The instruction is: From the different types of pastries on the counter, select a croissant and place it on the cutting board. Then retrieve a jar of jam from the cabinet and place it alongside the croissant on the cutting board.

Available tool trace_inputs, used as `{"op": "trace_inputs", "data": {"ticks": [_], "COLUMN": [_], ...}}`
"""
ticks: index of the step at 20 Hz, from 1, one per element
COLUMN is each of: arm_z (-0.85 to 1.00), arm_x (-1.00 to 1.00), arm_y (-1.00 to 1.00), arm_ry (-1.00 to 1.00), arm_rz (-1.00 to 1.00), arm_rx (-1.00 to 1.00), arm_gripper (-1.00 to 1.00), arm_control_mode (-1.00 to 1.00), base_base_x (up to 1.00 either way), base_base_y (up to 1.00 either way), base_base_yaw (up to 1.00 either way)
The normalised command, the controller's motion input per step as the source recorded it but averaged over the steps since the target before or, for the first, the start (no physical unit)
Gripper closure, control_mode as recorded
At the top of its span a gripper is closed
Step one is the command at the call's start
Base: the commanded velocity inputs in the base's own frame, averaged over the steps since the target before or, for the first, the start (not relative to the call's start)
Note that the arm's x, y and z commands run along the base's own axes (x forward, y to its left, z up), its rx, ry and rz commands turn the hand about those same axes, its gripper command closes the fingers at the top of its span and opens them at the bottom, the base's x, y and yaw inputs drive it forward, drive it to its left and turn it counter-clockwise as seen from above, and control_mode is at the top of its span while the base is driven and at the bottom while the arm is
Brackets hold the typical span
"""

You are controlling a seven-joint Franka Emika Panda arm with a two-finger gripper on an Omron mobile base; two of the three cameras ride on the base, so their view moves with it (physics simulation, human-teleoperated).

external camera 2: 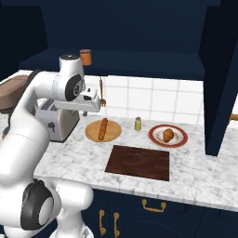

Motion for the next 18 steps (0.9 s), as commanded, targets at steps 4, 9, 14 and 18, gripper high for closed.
{"op": "trace_inputs", "data": {"ticks": [4,9,14,18], "arm_z": [0.00,0.24,0.47,0.50], "arm_x": [0.18,0.10,0.20,0.18], "arm_y": [0.00,0.00,0.00,0.00], "arm_ry": [0.03,-0.04,-0.13,-0.23], "arm_rz": [0.00,0.13,0.18,0.19], "arm_rx": [0.00,0.00,0.00,0.00], "arm_gripper": [-1.00,-1.00,-1.00,-1.00], "arm_control_mode": [-1.00,-1.00,-1.00,-1.00], "base_base_x": [0.00,0.00,0.00,0.00], "base_base_y": [0.00,0.00,0.00,0.00], "base_base_yaw": [0.00,0.00,0.00,0.00]}}
